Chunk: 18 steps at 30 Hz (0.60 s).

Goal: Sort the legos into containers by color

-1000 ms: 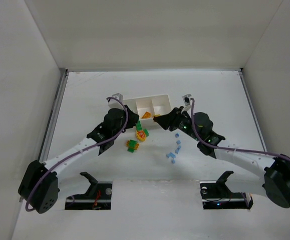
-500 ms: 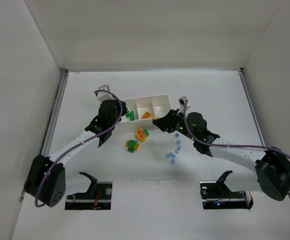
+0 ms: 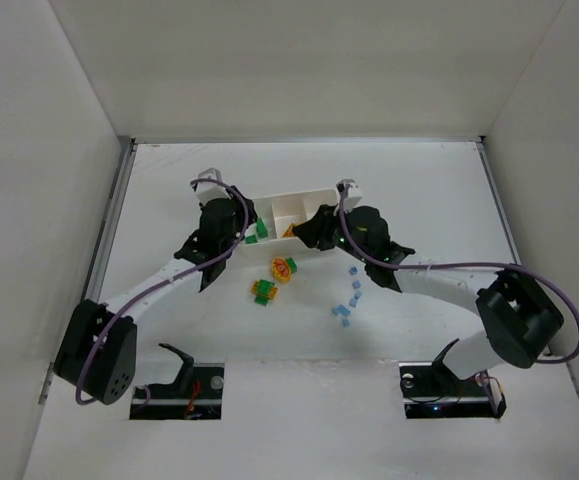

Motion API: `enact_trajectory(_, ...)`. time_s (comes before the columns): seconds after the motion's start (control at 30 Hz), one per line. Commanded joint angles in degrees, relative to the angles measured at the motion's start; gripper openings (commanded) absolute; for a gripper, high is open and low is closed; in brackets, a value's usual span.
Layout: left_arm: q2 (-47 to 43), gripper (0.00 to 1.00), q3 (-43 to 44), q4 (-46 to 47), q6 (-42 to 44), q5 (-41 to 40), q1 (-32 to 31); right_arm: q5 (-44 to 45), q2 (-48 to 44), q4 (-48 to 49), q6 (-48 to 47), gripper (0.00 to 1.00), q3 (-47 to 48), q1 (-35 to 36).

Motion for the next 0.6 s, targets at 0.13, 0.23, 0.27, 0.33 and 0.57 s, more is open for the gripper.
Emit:
enact_trajectory(0.13,-12.59,0.40,-7.76,0.08,-0.90,-1.55,-2.97,5.06,7.30,-3.11,-4.21,0.28,9.02,0.16)
enact_trajectory(0.23,-17.86,0.39,-11.19,-4.40,-1.61,-1.55,-3.93,6.30,9.85,-4.26,-5.10,0.29,11.58,0.16)
enact_trajectory(0.27,-19.01,0.39,-11.98,-5.64,-1.87,-1.55,-4.28,6.56,10.73,-4.44,-5.10,0.29,12.37,-0.01)
enact_trajectory(0.33,-22.52,0.39,-13.83,-8.53,-2.66,-1.72,-4.99,6.83,11.96,-4.70,-4.92,0.31,13.69,-0.36)
enact_trajectory(0.57,-31.49,0.39,-17.53,-16.28,-3.89,-4.44,-6.05,9.81,11.89,-4.88,-5.10,0.64,15.10,-0.28)
